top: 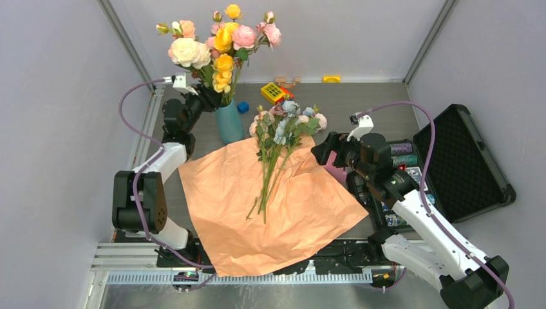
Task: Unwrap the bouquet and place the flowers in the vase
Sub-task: Insert the fake flower into the vase.
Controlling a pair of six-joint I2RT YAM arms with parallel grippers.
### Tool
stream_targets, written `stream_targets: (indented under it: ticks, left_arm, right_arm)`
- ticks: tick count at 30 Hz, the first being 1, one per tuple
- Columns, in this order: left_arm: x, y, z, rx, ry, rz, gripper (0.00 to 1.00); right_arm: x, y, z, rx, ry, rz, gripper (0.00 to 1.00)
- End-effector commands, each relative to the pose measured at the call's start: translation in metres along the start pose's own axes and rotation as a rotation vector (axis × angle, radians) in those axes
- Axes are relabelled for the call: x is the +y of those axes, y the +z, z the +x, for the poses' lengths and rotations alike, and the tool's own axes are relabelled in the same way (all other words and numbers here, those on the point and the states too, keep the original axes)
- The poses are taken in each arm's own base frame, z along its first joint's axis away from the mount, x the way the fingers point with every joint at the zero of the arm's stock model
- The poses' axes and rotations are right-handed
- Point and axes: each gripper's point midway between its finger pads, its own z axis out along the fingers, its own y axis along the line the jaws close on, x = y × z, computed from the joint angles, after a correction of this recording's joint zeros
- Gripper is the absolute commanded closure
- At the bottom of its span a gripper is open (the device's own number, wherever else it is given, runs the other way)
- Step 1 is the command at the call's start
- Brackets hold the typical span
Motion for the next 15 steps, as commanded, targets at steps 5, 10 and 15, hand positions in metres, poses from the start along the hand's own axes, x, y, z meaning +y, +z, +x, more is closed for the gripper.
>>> stream_targets:
  ticks: [5, 10, 15]
  left_arm:
    - [-0.015, -0.018, -0.034, -0.056, 0.028, -0.014, 0.36]
    - [-0.019, -0.03, -0.035, -0.031, 0.013, -0.037, 0.17]
    - [-0.024, -0.045, -0.04, 0.004, 0.012, -0.062, 0.02]
  right_arm:
    - [0.014, -0.011, -0.021, -0.057, 0.012, -0.046, 0.1]
    - [0.015, -0.015, -0.021, -0.054, 0.012, -0.054, 0.1]
    - [0.018, -0.019, -0.022, -0.054, 0.014, -0.066, 0.1]
